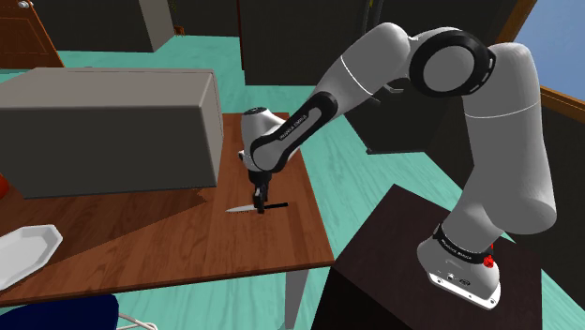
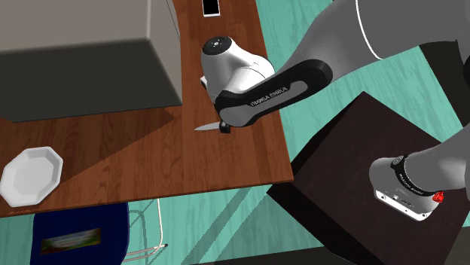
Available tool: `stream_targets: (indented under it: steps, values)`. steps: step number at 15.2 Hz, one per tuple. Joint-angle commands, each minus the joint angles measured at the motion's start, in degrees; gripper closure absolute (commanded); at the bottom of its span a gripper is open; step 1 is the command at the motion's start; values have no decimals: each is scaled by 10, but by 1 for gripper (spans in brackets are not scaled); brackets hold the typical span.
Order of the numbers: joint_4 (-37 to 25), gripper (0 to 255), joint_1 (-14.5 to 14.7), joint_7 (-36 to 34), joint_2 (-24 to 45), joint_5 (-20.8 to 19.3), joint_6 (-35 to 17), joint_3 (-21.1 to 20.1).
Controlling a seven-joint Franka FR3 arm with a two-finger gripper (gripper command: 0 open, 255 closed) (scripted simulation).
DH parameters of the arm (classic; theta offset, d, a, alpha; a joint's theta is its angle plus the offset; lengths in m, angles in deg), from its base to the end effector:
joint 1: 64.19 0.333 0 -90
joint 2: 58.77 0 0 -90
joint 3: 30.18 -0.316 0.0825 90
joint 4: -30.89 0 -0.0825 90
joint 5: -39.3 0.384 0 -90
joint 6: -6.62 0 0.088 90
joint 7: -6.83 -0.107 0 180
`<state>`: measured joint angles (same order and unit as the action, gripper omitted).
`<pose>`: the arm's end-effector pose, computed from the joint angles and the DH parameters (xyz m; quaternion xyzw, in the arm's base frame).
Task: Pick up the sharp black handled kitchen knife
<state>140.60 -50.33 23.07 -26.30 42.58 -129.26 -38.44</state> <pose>0.5718 0.2302 0.1899 -0.9512 -0.2984 0.0556 0.0551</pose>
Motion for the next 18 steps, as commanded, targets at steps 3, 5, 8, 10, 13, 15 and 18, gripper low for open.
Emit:
stream_targets:
  steps: [3,5,8,10,13,15,18]
  values:
    - [-1,255,1,-1,1,0,0,0]
    - [1,255,0,-1,0,0,-1,0]
    - [1,255,1,-1,-1,0,-1,0]
    - [1,255,0,0,-5,0,5,0]
    - [2,255,-1,-1,-23,2,21,-2]
    - [2,255,-2,-1,-34,3,32,-2]
    - [1,255,-3,-2,-51,4,49,-3]
